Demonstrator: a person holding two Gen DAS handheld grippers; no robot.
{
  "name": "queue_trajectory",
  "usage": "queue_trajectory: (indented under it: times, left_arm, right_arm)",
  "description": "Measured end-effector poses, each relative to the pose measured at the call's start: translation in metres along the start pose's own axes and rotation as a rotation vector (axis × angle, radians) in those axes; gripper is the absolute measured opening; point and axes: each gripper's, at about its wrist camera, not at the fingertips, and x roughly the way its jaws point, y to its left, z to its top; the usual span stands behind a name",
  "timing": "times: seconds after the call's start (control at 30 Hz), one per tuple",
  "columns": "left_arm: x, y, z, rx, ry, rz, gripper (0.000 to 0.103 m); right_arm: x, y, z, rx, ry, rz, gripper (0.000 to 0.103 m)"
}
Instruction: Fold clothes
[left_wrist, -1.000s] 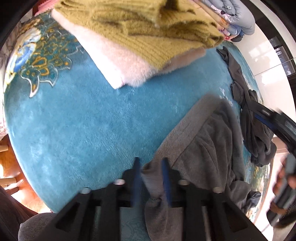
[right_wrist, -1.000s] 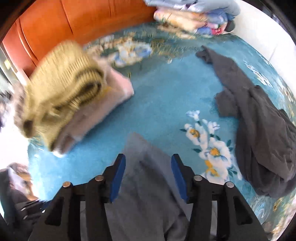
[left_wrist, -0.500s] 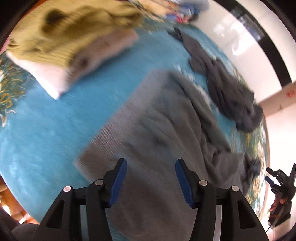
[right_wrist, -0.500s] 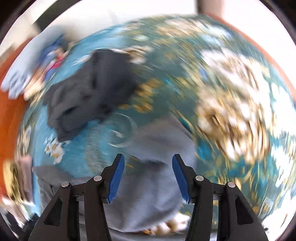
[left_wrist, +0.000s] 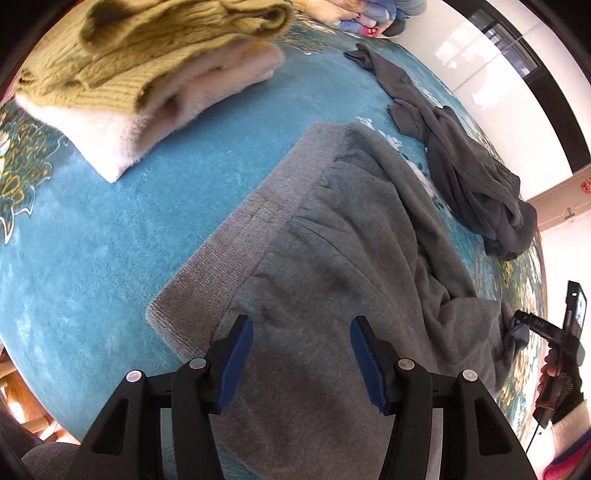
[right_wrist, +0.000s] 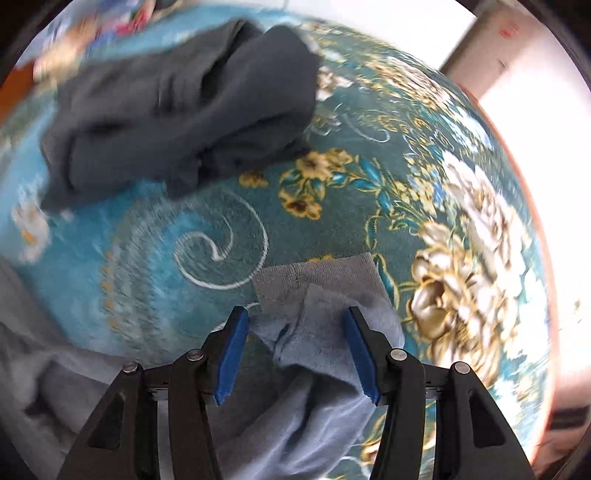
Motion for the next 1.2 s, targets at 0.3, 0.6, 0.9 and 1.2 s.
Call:
queue_trajectory:
  times: [0.3,0.6,0.9,1.2]
  left_arm:
    - [0.011,-0.005,0.002,0.016,0.023,-0.006,0.059]
    - [0.015,0.011,0.005,-0.082,0.049,-0.049,0.059]
    - [0.013,0.012,0.006,-0.085,0.057,-0.040,0.059]
    - [0.013,0.011,0.007,-0.083,0.054,-0.025,0.059]
  right_arm:
    - [-0.053,-0.043,0.004,0.124,-0.173,0.121,0.012]
    - [-0.113,-0.183,-0.053,0.523,-0.421,0.344,0.013]
    - [-0.001,-0.252,-0.163,0.953,-0.168,0.329,0.036]
    - [-0.029,-0.217,-0.108,0.607,-0.216,0.214,0.056]
